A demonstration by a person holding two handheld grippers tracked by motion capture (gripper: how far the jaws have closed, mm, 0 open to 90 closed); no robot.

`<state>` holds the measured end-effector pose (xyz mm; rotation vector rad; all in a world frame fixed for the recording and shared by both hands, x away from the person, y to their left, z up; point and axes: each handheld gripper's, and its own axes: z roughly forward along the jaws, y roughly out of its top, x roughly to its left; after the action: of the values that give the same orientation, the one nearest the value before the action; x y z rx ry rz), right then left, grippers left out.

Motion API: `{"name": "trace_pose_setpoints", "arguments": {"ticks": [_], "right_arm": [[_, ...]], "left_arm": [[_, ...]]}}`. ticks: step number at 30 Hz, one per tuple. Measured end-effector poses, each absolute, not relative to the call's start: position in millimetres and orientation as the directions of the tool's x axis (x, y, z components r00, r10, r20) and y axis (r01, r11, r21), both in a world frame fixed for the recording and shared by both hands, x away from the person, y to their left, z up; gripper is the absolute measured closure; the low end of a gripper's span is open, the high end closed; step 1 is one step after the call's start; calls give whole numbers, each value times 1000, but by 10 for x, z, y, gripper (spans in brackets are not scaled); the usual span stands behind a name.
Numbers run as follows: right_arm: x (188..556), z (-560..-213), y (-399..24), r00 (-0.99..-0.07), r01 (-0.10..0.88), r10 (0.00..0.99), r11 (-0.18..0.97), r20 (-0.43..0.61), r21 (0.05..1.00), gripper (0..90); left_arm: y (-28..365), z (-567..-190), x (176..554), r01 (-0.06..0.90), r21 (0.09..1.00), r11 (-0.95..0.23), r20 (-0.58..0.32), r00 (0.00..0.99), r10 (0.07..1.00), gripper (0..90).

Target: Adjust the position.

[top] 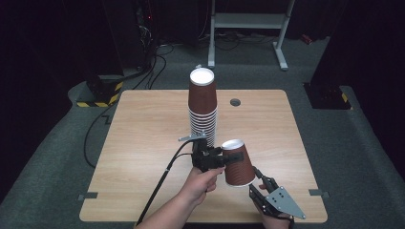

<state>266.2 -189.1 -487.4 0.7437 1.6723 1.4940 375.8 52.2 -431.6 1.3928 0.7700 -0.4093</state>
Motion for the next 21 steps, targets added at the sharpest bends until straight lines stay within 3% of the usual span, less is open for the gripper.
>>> {"name": "trace_pose_setpoints", "arguments": {"ticks": [6,21], "right_arm": [[2676,-4870,-1921,-552,-61,823,126,-138,990,782],[2652,-4845,-1981,-519,-66,842,129,-145,989,846]], "left_arm": [[534,-4326,3760,677,716,171,-698,694,177,212],[522,-4340,3767,664,730,162,-683,705,190,202]]}}
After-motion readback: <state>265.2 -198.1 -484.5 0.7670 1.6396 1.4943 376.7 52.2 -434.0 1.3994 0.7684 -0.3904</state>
